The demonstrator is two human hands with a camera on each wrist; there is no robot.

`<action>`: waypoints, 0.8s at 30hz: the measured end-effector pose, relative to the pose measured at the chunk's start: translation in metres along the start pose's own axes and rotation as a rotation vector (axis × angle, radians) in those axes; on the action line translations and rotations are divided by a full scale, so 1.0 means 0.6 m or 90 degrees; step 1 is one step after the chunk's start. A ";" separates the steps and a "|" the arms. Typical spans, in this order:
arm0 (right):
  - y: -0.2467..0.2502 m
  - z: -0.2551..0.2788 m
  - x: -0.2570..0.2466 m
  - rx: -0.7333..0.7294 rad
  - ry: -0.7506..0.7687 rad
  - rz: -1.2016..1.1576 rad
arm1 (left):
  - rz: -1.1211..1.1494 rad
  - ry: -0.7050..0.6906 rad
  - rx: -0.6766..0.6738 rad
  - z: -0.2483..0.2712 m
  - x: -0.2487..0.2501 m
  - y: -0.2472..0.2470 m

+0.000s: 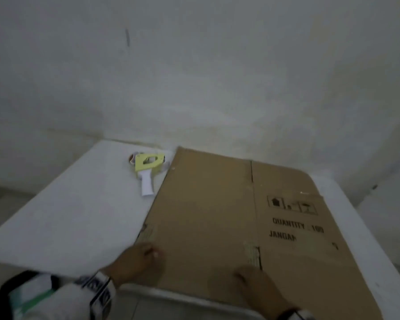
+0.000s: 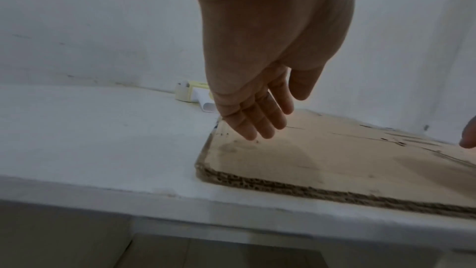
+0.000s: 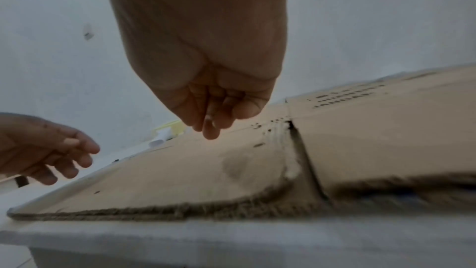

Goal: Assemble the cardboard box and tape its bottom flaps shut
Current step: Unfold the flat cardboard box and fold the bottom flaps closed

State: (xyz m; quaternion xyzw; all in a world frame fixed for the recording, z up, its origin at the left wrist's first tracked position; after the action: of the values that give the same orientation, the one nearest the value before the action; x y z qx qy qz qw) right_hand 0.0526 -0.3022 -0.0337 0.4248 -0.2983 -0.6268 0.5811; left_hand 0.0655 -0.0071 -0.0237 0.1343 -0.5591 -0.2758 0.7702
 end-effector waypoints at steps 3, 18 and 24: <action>0.027 -0.028 -0.048 0.045 0.099 0.067 | 0.008 0.050 0.055 -0.035 -0.008 0.026; -0.008 -0.120 -0.130 0.015 0.118 0.215 | -0.033 0.358 0.233 -0.061 -0.064 0.036; 0.012 -0.101 -0.153 -0.040 0.160 0.160 | 0.124 0.260 0.102 -0.074 -0.041 0.072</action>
State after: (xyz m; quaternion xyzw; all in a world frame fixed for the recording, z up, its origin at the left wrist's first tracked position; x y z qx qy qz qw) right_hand 0.1058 -0.2057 -0.0384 0.4408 -0.2544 -0.5005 0.7003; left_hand 0.1134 0.0374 -0.0359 0.1932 -0.4219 -0.1218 0.8774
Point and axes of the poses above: each hand's wrist, its own z-axis away from the middle knuckle, its own y-axis out of the back of the hand, x = y × z, the point moved 7 cm from there along -z, towards the middle knuckle, and after that the axes turned 15 degrees about z, right-handed, at the moved point
